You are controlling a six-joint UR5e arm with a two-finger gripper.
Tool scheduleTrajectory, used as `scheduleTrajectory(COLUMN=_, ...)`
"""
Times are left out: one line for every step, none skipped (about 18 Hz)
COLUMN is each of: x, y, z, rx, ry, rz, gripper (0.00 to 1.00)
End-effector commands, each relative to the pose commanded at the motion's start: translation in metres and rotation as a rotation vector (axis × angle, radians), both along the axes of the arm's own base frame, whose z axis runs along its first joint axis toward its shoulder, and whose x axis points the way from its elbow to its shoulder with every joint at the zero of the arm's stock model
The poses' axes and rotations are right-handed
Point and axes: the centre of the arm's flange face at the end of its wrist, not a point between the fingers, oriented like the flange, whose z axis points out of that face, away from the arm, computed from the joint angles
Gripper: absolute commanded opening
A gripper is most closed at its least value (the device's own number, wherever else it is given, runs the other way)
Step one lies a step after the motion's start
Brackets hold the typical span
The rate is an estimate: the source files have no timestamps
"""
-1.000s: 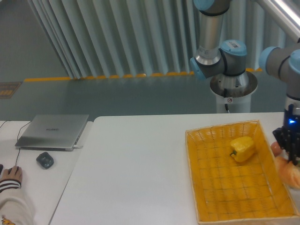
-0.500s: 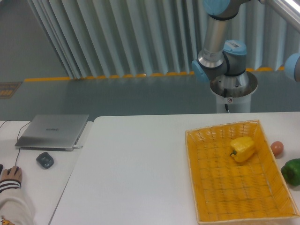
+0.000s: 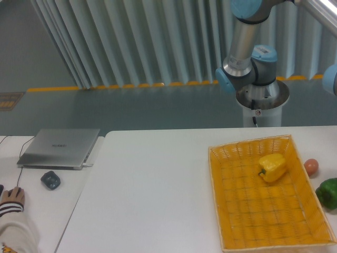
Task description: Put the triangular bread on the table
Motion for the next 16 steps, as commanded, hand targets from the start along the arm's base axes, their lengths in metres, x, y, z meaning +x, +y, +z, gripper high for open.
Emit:
scheduleTrajectory(x=0.000, y=0.001, z=-0.001, rx=-0.002, ry=0.000, rz=-0.009, gripper=1.00)
scheduleTrajectory(x=0.001, y=0.000, z=0.003, rx=0.001, ry=0.003, rz=-0.003, gripper=1.00)
scheduleTrajectory(x=0.002, y=0.000, z=0.005, rx=0.003, ry=0.006, rz=-0.006, gripper=1.00)
scheduleTrajectory(x=0.003, y=0.002, z=0.005, rx=0.002, ry=0.007, rz=-0.015, gripper=1.00)
scheduleTrajectory(x=0.006, y=0.004, z=0.008, rx=0.006, ry=0.011, rz=-0.020, gripper=1.00)
scheduleTrajectory(x=0.011, y=0.006, z=0.016, rx=0.009, ry=0.024, rz=-0.026, gripper=1.00)
scheduleTrajectory(x=0.013, y=0.008, z=0.019, rx=0.008, ry=0.028, rz=-0.032, gripper=1.00)
scheduleTrajectory(x=0.013, y=0.006, z=0.027, rx=-0.007, ry=0.048, rz=-0.036, gripper=1.00)
scheduleTrajectory(x=0.012, y=0.002, z=0.031, rx=-0.044, ry=0.067, rz=-0.058, gripper=1.00)
scheduleTrajectory(x=0.014, y=0.002, z=0.032, rx=-0.057, ry=0.074, rz=-0.089, gripper=1.00)
scheduleTrajectory(x=0.016, y=-0.001, z=0.037, rx=-0.065, ry=0.077, rz=-0.126, gripper=1.00)
scheduleTrajectory(x=0.021, y=-0.007, z=0.045, rx=-0.083, ry=0.078, rz=-0.207, gripper=1.00)
scheduleTrajectory(x=0.024, y=-0.011, z=0.051, rx=-0.095, ry=0.080, rz=-0.265, gripper=1.00)
scheduleTrajectory(x=0.028, y=-0.014, z=0.056, rx=-0.107, ry=0.076, rz=-0.313, gripper=1.00)
scheduleTrajectory(x=0.032, y=-0.017, z=0.060, rx=-0.115, ry=0.068, rz=-0.349, gripper=1.00)
scheduleTrajectory(x=0.035, y=-0.018, z=0.060, rx=-0.126, ry=0.047, rz=-0.376, gripper=1.00)
